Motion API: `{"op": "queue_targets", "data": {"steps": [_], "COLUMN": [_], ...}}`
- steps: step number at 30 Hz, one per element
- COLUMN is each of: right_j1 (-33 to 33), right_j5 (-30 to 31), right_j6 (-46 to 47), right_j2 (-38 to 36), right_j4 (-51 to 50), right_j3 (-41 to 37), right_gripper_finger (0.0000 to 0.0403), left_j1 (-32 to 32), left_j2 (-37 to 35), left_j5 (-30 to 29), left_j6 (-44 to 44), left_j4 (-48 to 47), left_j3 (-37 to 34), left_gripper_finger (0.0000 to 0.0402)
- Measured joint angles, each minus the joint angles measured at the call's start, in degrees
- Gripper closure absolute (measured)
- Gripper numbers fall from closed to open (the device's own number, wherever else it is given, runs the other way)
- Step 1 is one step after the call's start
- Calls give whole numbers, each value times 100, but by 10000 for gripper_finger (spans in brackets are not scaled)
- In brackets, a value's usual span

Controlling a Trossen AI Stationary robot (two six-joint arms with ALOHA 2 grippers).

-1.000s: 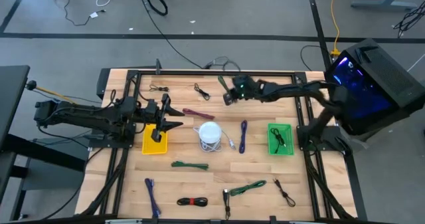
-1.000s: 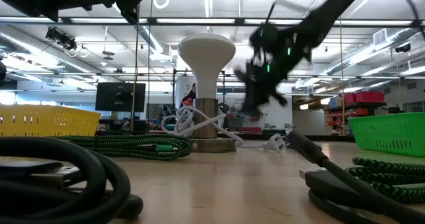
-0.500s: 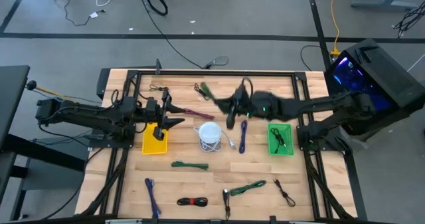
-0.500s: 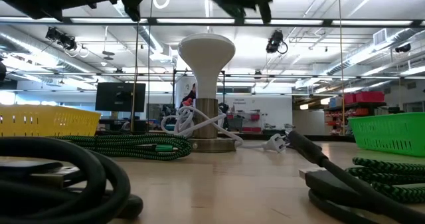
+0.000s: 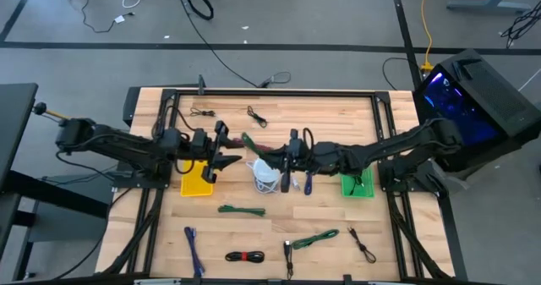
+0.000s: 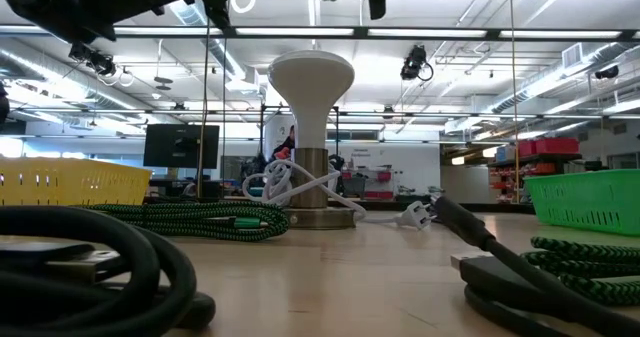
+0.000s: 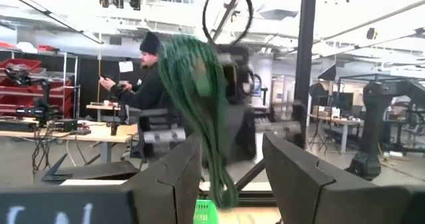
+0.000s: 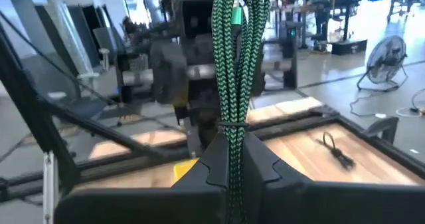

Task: Pick & Place USB Port
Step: Put the green charger cable into the yellow bin

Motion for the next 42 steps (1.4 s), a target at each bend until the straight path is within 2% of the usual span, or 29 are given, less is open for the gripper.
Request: {"op": "queue_targets", "data": {"steps": [25, 28, 31, 32, 37, 42], "right_j1": [98, 98, 98, 94, 92, 92], "right_j5": [-44, -59, -22, -41, -20, -18], "right_j6": [-110, -133, -149, -155, -379, -624], "right_j2": [107, 109, 109, 110, 115, 113], "right_j4": [214, 196, 166, 162, 128, 138], "right_j3": [6, 6, 6, 6, 6, 6], "right_gripper_finger": [393, 393, 387, 379, 330, 294], "left_j1": [7, 7, 0, -1, 0, 0], "left_j2": [977, 1028, 1022, 1018, 917, 413], "left_j5": [-90, -95, -62, -36, -167, -667], "left_j6": [14, 107, 278, 371, 434, 600], "left_j4": [-33, -249, -389, -398, -664, -1576], "left_j3": [1078, 1184, 1231, 1231, 1228, 1222], "left_gripper_finger": [237, 266, 355, 373, 377, 377]}}
